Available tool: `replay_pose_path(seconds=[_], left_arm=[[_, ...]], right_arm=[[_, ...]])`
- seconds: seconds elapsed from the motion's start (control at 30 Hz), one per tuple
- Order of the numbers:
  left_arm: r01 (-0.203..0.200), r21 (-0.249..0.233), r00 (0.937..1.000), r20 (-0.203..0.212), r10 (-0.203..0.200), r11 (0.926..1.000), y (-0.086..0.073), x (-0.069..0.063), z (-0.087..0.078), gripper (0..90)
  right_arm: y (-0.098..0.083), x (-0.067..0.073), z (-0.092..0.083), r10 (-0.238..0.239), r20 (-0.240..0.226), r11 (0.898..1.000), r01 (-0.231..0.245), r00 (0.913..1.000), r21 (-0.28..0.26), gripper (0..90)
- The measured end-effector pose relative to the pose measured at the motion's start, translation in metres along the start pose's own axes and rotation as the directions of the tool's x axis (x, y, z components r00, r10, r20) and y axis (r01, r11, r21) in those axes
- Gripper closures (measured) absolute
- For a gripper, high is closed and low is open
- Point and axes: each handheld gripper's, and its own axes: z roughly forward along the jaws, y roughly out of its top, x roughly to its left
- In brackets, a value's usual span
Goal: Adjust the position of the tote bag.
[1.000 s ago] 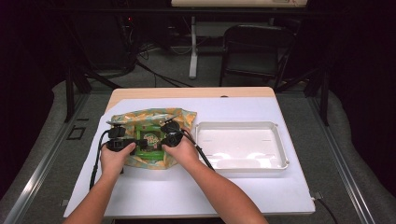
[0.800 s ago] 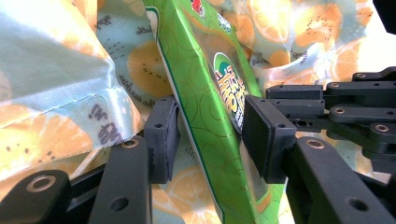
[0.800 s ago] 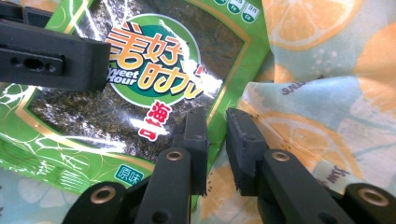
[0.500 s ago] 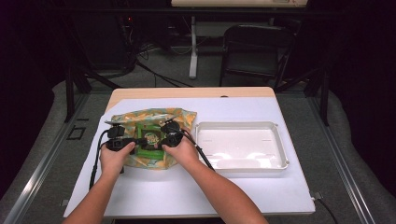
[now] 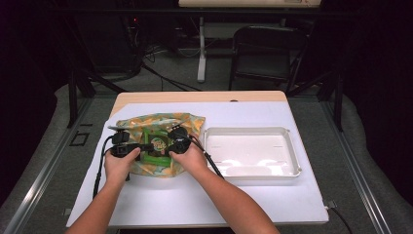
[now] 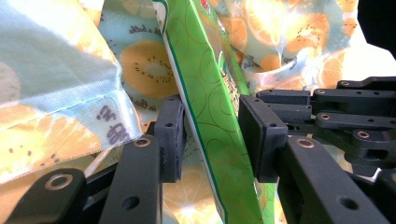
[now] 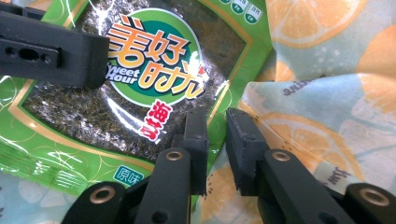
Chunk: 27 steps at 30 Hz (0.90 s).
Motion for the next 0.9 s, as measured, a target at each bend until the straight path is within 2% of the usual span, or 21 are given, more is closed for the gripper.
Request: replay_pose_path(seconds=[0.07, 0.33, 0.4, 0.47, 0.53, 0.8, 0.9], left_arm=[[-0.004, -0.001, 1.0000, 0.005, 0.004, 1.0000, 0.000, 0.001, 0.000, 63.6], [0.031, -0.010, 0.9990, 0.034, -0.030, 0.9995, 0.000, 0.004, -0.001, 65.6], [0.043, -0.012, 0.9982, 0.042, -0.042, 0.9990, 0.001, 0.004, -0.001, 66.3], [0.052, -0.014, 0.9973, 0.052, -0.051, 0.9986, 0.001, 0.006, -0.002, 67.5], [0.062, -0.014, 0.9962, 0.062, -0.061, 0.9980, 0.001, 0.007, -0.002, 68.5], [0.075, -0.023, 0.9937, 0.085, -0.073, 0.9969, 0.001, 0.008, -0.009, 71.6], [0.079, -0.026, 0.9922, 0.098, -0.076, 0.9965, 0.001, 0.008, -0.011, 71.8]], right_arm=[[0.000, 0.000, 0.000, 0.001, 0.000, 1.000, -0.001, 1.0000, 0.000, 78.2], [0.000, 0.000, 0.000, 0.005, 0.004, 1.000, -0.005, 1.0000, -0.009, 76.1], [0.000, 0.000, 0.000, 0.010, -0.008, 1.000, -0.010, 0.9999, -0.018, 74.8], [0.001, -0.001, -0.002, -0.005, -0.004, 1.000, 0.005, 1.0000, 0.002, 72.8], [0.000, -0.001, -0.001, 0.021, -0.010, 1.000, -0.021, 0.9997, -0.021, 72.3], [0.001, 0.002, -0.005, -0.009, -0.031, 1.000, 0.008, 0.9995, -0.008, 70.3], [0.001, 0.005, -0.008, -0.013, -0.034, 1.000, 0.012, 0.9993, -0.028, 69.6]])
